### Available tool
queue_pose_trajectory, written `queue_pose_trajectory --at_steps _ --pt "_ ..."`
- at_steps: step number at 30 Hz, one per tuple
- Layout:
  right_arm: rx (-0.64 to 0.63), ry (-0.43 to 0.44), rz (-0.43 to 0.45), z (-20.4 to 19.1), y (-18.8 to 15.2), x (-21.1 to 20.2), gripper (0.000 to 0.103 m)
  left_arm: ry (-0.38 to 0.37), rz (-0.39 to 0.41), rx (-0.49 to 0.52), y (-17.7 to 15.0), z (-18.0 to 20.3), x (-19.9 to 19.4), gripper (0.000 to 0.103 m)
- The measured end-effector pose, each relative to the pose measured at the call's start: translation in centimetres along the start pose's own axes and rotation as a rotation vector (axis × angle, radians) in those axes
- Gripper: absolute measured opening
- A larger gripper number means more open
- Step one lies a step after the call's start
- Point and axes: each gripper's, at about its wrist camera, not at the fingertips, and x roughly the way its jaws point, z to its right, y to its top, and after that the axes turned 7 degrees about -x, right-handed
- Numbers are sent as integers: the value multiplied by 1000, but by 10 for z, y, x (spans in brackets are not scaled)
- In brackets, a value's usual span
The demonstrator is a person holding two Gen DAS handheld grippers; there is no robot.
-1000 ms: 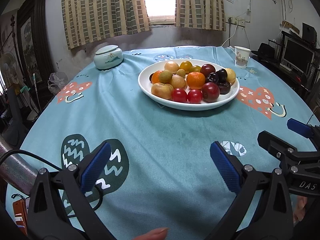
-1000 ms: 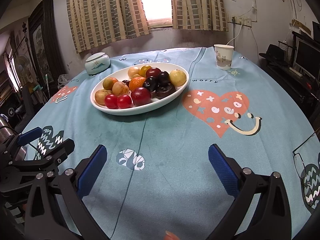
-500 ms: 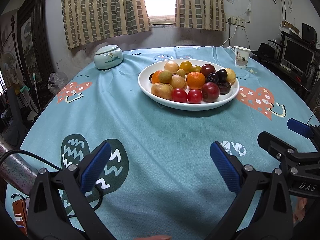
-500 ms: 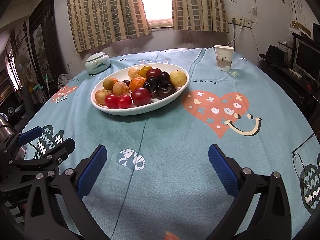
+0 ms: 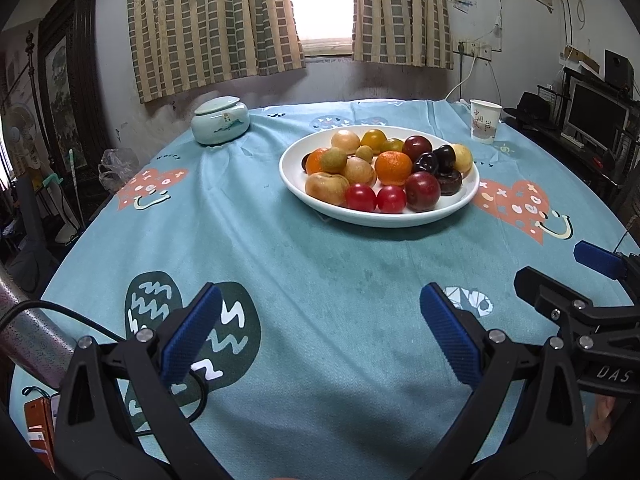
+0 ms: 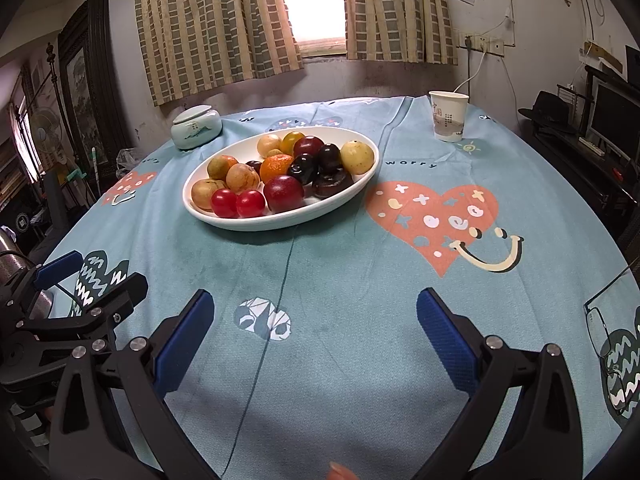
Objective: Organize fruits
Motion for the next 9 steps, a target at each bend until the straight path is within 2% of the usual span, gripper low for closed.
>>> queue_pose_trajectory --at_steps 9 --pt "-1 -2 -8 -1 0 -1 102 -5 -19 0 0 0 3 101"
